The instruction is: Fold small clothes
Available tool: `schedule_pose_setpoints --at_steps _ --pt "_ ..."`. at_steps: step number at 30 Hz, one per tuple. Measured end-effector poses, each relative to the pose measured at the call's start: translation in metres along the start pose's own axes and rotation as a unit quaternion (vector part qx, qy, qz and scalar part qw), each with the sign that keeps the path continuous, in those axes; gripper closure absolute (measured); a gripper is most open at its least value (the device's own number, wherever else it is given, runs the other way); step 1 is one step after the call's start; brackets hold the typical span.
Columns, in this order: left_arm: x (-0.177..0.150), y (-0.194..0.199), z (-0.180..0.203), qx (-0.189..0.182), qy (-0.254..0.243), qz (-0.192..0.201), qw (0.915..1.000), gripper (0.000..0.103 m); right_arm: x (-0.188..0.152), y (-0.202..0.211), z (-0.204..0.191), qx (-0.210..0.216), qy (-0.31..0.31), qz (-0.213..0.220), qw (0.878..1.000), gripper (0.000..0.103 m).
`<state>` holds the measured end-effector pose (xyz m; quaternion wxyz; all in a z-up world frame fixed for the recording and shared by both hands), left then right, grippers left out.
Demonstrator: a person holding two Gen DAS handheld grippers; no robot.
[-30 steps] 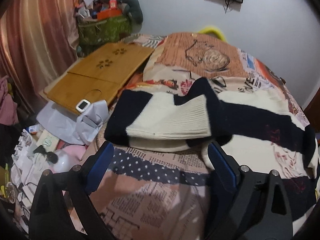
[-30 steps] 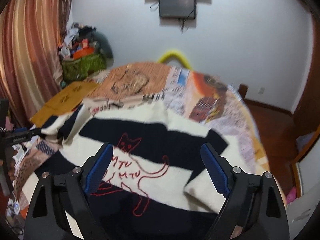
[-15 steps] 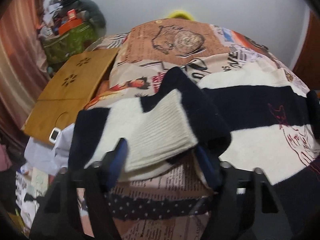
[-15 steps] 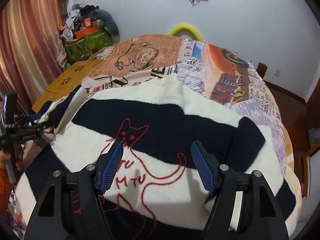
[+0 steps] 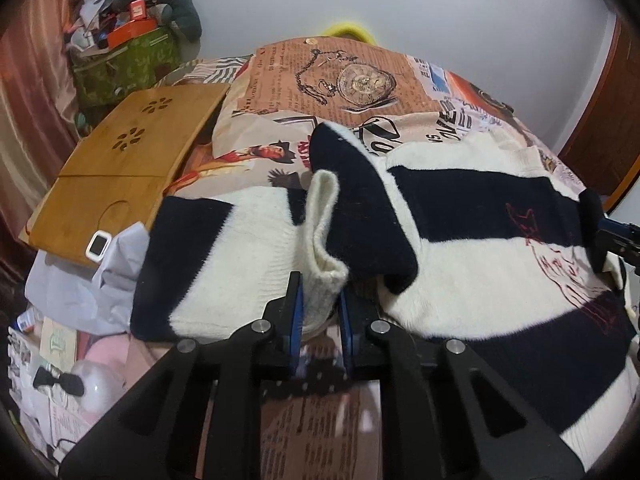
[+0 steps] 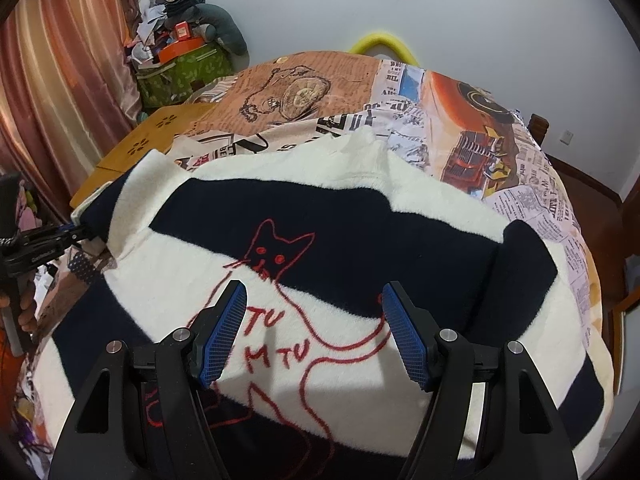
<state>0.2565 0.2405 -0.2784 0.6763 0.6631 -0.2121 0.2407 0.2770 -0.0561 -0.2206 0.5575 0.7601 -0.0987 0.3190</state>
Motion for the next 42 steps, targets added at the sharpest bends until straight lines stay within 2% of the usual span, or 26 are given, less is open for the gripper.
schedule_pose_setpoints --at_steps 5,10,13,16,18,21,25,30,34,38,42 --pt "-0.010 0.019 0.003 -0.027 -0.004 -0.004 0.9996 0.087 0.000 0.003 -0.013 0.005 0.014 -0.001 1.000 0.036" --pt "-0.011 0.025 0.005 -0.021 -0.014 -0.005 0.9997 0.087 0.000 0.000 -0.034 0.016 0.037 -0.010 0.999 0.035" --pt "-0.010 0.023 0.004 -0.025 0.000 -0.006 0.9997 0.087 0.001 -0.004 -0.049 0.024 0.047 -0.014 0.998 0.031" --pt "-0.005 0.021 0.000 -0.034 0.012 -0.003 0.9994 0.087 0.004 -0.008 -0.064 0.031 0.056 -0.016 0.998 0.029" --pt "0.000 0.017 -0.006 -0.028 0.022 0.000 0.9994 0.092 0.005 -0.012 -0.072 0.037 0.060 -0.018 0.997 0.029" --pt "0.009 0.014 -0.012 -0.018 0.041 0.002 0.9990 0.094 0.004 -0.016 -0.084 0.048 0.060 -0.027 0.997 0.029" --pt "0.028 0.030 -0.009 -0.012 0.045 0.034 0.9983 0.095 0.010 -0.016 -0.099 0.062 0.068 -0.025 0.995 0.029" --pt "0.066 0.067 0.028 -0.039 0.018 0.095 0.9946 0.095 0.030 0.011 -0.102 0.068 0.060 0.020 0.996 0.029" --pt "0.102 0.082 0.074 -0.068 -0.012 0.122 0.9901 0.095 0.041 0.038 -0.080 0.065 0.038 0.052 0.996 0.029" --pt "0.131 0.080 0.126 -0.097 -0.040 0.128 0.9862 0.095 0.041 0.058 -0.047 0.040 0.029 0.067 0.997 0.029" --pt "0.145 0.063 0.188 -0.126 -0.072 0.117 0.9824 0.095 0.036 0.070 -0.010 0.018 0.015 0.074 0.997 0.029"
Point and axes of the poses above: each gripper's, at about its wrist camera, not at the fingertips, and y roughly against the way its jaws point, z to its right, x to its top, the point moved 5 cm from there along -y, roughly the way its jaws point, and after that the axes turned 7 degrees about -y, right-handed, at the moved point
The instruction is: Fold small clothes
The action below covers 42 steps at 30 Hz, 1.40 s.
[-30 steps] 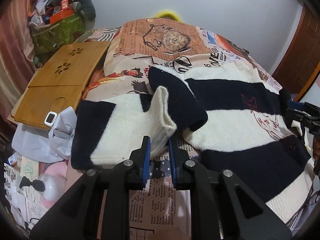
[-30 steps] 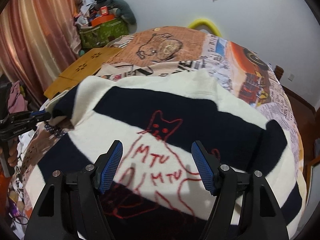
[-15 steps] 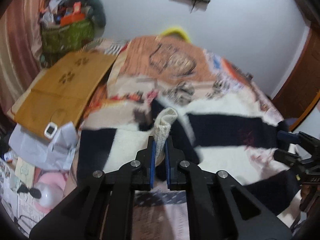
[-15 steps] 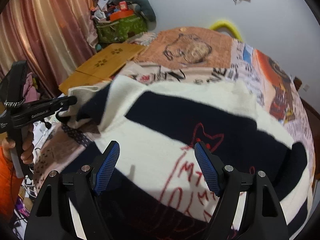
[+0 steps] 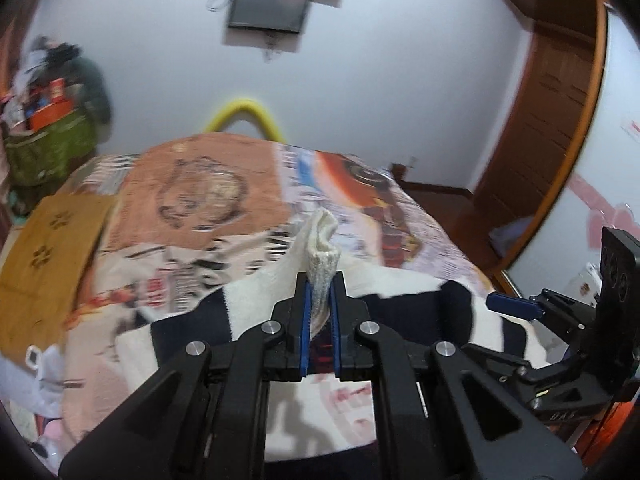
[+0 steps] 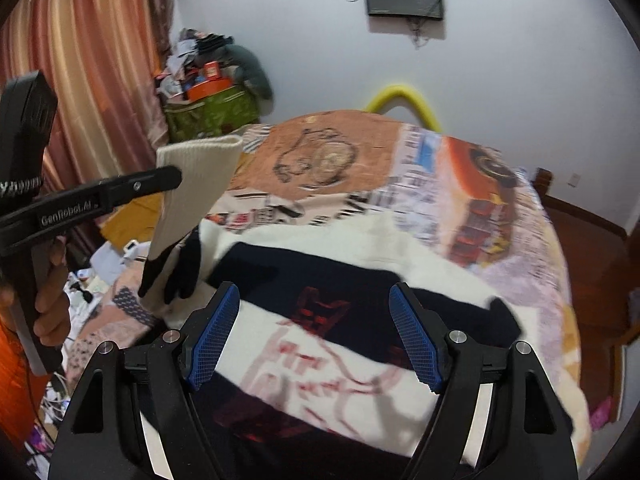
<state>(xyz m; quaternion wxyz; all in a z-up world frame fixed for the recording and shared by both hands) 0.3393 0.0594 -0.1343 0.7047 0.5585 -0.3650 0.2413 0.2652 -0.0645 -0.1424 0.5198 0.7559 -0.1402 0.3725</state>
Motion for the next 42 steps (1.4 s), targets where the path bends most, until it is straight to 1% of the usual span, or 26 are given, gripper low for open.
schedule_pose_setpoints --at_steps 3,5,7,8,10,11,12,13,14,15,16,17,20,23,24,26,29,32,34,35,36,38,39,40,42 --pt "-0.004 -0.026 0.032 -0.010 -0.016 -0.020 0.9996 0.095 -0.007 0.008 0.027 -0.010 -0.015 -0.002 1.000 0.029" --pt "-0.012 -0.051 0.052 -0.018 -0.024 -0.047 0.9984 0.095 -0.013 0.010 0.045 -0.012 -0.030 -0.008 0.999 0.029" --pt "-0.024 -0.064 0.065 -0.026 -0.027 -0.070 0.9968 0.095 -0.020 0.010 0.061 -0.012 -0.043 -0.015 0.999 0.029" --pt "-0.031 -0.074 0.072 -0.025 -0.032 -0.089 0.9952 0.095 -0.023 0.010 0.068 -0.012 -0.048 -0.019 0.999 0.029" --pt "-0.045 -0.079 0.077 -0.017 -0.040 -0.103 0.9937 0.094 -0.026 0.008 0.076 -0.011 -0.054 -0.023 0.998 0.029" --pt "-0.050 -0.081 0.080 -0.016 -0.047 -0.113 0.9923 0.093 -0.028 0.006 0.081 -0.010 -0.058 -0.025 0.998 0.029" --pt "-0.054 -0.080 0.081 -0.016 -0.051 -0.119 0.9915 0.087 -0.030 0.006 0.084 -0.009 -0.061 -0.026 0.998 0.029" --pt "-0.056 -0.077 0.080 -0.018 -0.052 -0.121 0.9912 0.084 -0.031 0.003 0.086 -0.006 -0.066 -0.030 0.997 0.029" --pt "-0.057 -0.071 0.077 -0.018 -0.052 -0.119 0.9913 0.075 -0.032 -0.001 0.088 -0.001 -0.072 -0.034 0.997 0.029" --pt "-0.058 -0.066 0.074 -0.013 -0.051 -0.115 0.9920 0.062 -0.033 -0.003 0.089 0.003 -0.075 -0.036 0.997 0.029" --pt "-0.057 -0.058 0.068 -0.006 -0.048 -0.108 0.9930 0.055 -0.032 -0.008 0.088 0.011 -0.081 -0.040 0.996 0.029" --pt "-0.056 -0.050 0.061 0.004 -0.045 -0.099 0.9941 0.046 -0.031 -0.014 0.087 0.017 -0.084 -0.044 0.995 0.029" --pt "-0.055 -0.029 0.030 0.045 -0.034 -0.080 0.9952 0.043 -0.032 -0.029 0.078 0.030 -0.081 -0.055 0.995 0.029" --pt "-0.062 -0.011 -0.010 0.092 -0.015 -0.074 0.9929 0.035 -0.035 -0.047 0.070 0.027 -0.069 -0.071 0.995 0.029" --pt "-0.065 -0.008 -0.021 0.103 -0.009 -0.075 0.9918 0.035 -0.036 -0.055 0.067 0.026 -0.062 -0.078 0.995 0.029" --pt "-0.078 0.001 -0.053 0.139 0.010 -0.083 0.9868 0.035 -0.039 -0.071 0.061 0.018 -0.041 -0.092 0.995 0.029" --pt "-0.098 0.012 -0.088 0.178 0.030 -0.094 0.9790 0.035 -0.041 -0.099 0.055 -0.003 -0.020 -0.117 0.993 0.030" --pt "-0.118 0.021 -0.112 0.198 0.047 -0.105 0.9734 0.035 -0.042 -0.120 0.056 -0.016 -0.021 -0.137 0.990 0.042" --pt "-0.131 0.027 -0.123 0.201 0.063 -0.111 0.9712 0.034 -0.045 -0.130 0.057 -0.020 -0.031 -0.153 0.988 0.063" --pt "-0.137 0.028 -0.128 0.200 0.072 -0.114 0.9704 0.033 -0.047 -0.134 0.057 -0.021 -0.035 -0.158 0.987 0.066" --pt "-0.143 0.029 -0.131 0.198 0.080 -0.117 0.9700 0.033 -0.049 -0.134 0.055 -0.022 -0.036 -0.157 0.987 0.070" --pt "-0.154 0.029 -0.133 0.189 0.092 -0.123 0.9699 0.031 -0.049 -0.129 0.051 -0.021 -0.031 -0.148 0.988 0.081" --pt "-0.159 0.028 -0.133 0.185 0.093 -0.127 0.9701 0.029 -0.047 -0.125 0.050 -0.021 -0.029 -0.145 0.989 0.089" --pt "-0.164 0.028 -0.131 0.180 0.093 -0.132 0.9704 0.029 -0.045 -0.120 0.050 -0.017 -0.030 -0.141 0.989 0.093" --pt "-0.172 0.026 -0.123 0.168 0.085 -0.144 0.9715 0.025 -0.038 -0.109 0.049 0.003 -0.042 -0.131 0.990 0.096"
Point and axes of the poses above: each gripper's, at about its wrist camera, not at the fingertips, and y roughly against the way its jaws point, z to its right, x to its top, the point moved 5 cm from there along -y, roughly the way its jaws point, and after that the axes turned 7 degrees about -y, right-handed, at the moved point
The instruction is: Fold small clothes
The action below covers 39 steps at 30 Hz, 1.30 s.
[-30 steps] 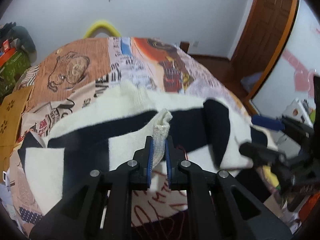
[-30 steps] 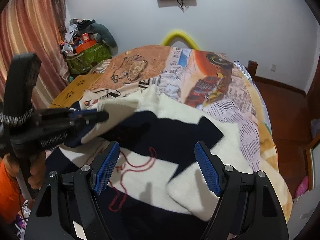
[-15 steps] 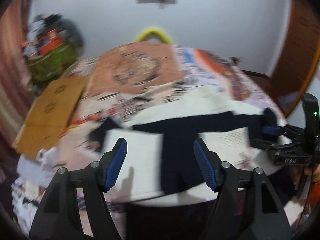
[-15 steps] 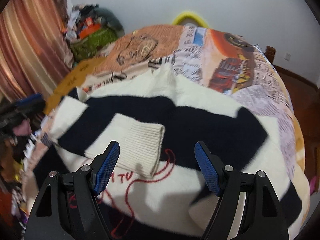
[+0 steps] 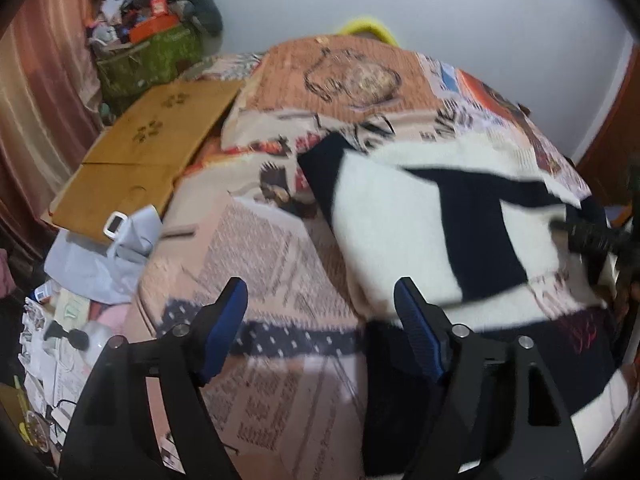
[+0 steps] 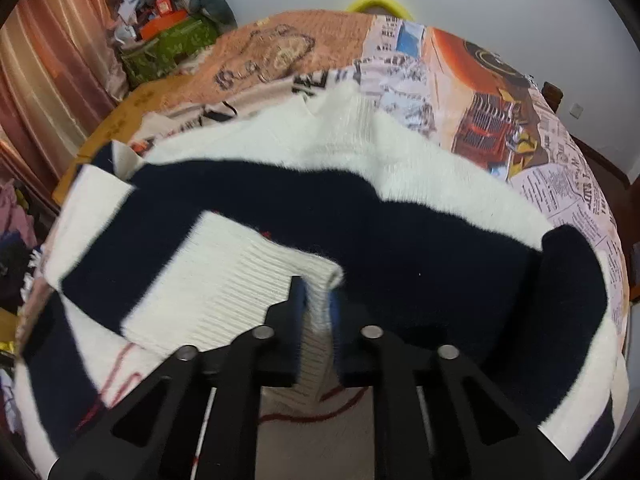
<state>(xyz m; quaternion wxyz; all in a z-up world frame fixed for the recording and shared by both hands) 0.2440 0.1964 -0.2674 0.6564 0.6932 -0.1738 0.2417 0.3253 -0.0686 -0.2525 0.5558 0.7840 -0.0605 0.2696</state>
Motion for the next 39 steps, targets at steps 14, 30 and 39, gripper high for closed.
schedule_pose_setpoints --at_steps 14,30,39 --pt "0.021 -0.068 0.044 0.007 -0.039 -0.057 0.9976 0.016 0.041 0.094 -0.001 0.044 -0.021 0.121 0.991 0.097" --pt "0.041 -0.093 0.078 0.064 -0.208 -0.054 0.9746 0.028 0.047 0.111 0.062 0.030 -0.085 0.143 0.986 0.097" --pt "0.033 -0.090 0.079 0.098 -0.227 -0.039 0.9681 0.087 0.058 0.121 0.066 0.048 -0.102 0.143 0.983 0.097"
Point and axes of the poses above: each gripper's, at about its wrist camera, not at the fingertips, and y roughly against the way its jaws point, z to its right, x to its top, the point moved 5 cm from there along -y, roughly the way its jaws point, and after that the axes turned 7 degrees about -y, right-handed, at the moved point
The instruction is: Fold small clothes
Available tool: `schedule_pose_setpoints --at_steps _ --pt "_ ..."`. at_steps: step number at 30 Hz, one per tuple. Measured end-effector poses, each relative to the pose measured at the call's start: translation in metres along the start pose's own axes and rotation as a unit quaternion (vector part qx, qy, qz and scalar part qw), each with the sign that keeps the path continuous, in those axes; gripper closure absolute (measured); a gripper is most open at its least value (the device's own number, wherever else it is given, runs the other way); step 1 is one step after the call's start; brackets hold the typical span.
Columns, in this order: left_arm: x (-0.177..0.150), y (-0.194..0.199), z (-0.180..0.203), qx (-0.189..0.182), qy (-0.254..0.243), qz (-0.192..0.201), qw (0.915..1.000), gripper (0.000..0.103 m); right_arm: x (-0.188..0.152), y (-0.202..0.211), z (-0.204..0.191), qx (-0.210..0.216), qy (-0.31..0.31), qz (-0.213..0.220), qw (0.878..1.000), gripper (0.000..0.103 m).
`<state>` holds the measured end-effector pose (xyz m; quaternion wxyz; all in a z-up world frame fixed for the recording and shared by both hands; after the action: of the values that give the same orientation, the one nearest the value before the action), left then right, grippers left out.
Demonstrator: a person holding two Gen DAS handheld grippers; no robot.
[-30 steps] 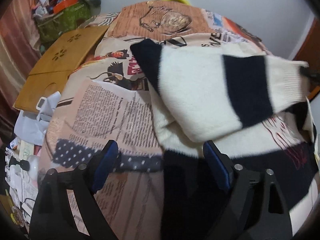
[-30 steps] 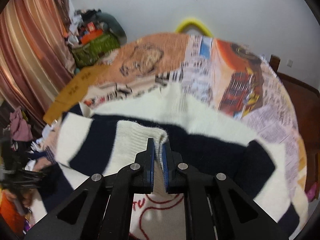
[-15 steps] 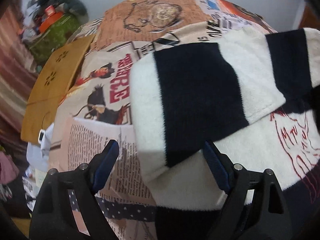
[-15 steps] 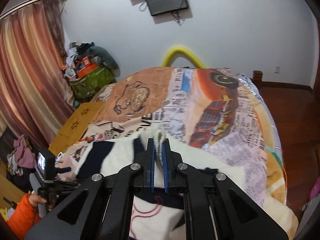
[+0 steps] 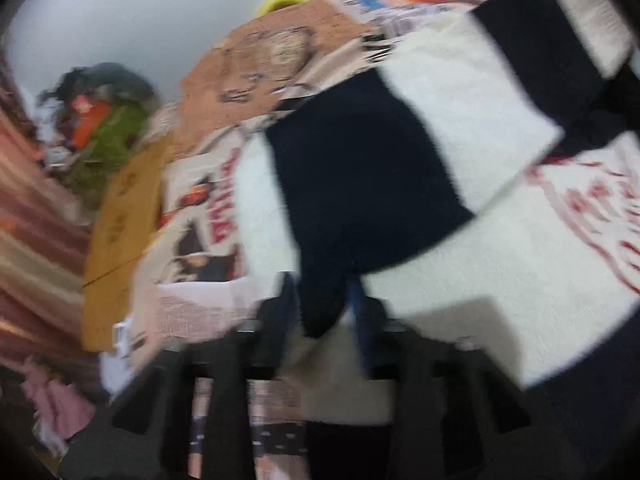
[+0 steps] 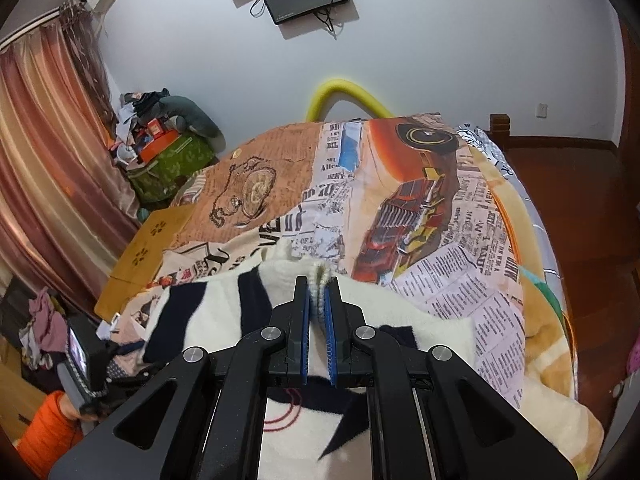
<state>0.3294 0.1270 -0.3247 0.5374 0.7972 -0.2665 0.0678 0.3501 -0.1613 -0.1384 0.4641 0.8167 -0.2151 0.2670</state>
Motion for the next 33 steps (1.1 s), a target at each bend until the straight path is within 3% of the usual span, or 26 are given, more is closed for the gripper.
schedule_pose_setpoints --at_steps 6,9,16,19,21,24,26,27,29,33 --pt "-0.001 0.019 -0.039 -0.025 0.099 0.035 0.9942 0.091 0.007 0.016 -0.008 0.011 0.002 0.007 1.000 0.097" --pt "-0.010 0.025 -0.060 -0.076 0.152 0.039 0.9847 0.091 0.005 0.021 -0.005 0.008 -0.003 0.007 1.000 0.097" --pt "-0.043 0.016 -0.055 -0.116 0.173 -0.006 0.9781 0.090 -0.025 0.009 0.032 -0.045 -0.018 -0.021 0.999 0.097" --pt "-0.052 0.013 -0.048 -0.116 0.159 -0.022 0.9803 0.080 -0.042 0.004 0.046 -0.067 -0.019 -0.040 0.997 0.097" --pt "-0.059 0.018 -0.047 -0.112 0.157 -0.021 0.9809 0.060 -0.051 0.006 0.053 -0.070 -0.022 -0.045 0.996 0.097" --pt "-0.061 0.033 -0.051 -0.091 0.154 -0.003 0.9838 0.049 -0.059 0.011 0.058 -0.061 -0.032 -0.055 0.996 0.097" --pt "-0.058 0.043 -0.056 -0.089 0.158 0.012 0.9833 0.043 -0.065 0.013 0.060 -0.057 -0.038 -0.063 0.996 0.094" --pt "-0.057 0.046 -0.059 -0.086 0.160 0.018 0.9832 0.038 -0.067 0.012 0.059 -0.056 -0.039 -0.065 0.996 0.086" --pt "-0.055 0.050 -0.062 -0.079 0.165 0.026 0.9829 0.035 -0.075 0.009 0.058 -0.051 -0.038 -0.075 0.995 0.074" --pt "-0.058 0.040 -0.055 -0.094 0.174 0.009 0.9802 0.034 -0.090 -0.007 0.043 -0.033 -0.015 -0.097 0.995 0.073"
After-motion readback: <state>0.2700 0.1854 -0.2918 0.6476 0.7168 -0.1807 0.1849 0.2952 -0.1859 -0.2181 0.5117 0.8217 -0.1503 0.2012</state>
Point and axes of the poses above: each gripper's, at about its wrist camera, not at the fingertips, and y roughly against the way its jaws point, z to its right, x to its top, the point moved 5 cm from there along -y, roughly the way its jaws point, and after that the axes turned 7 degrees about -y, right-handed, at the moved point
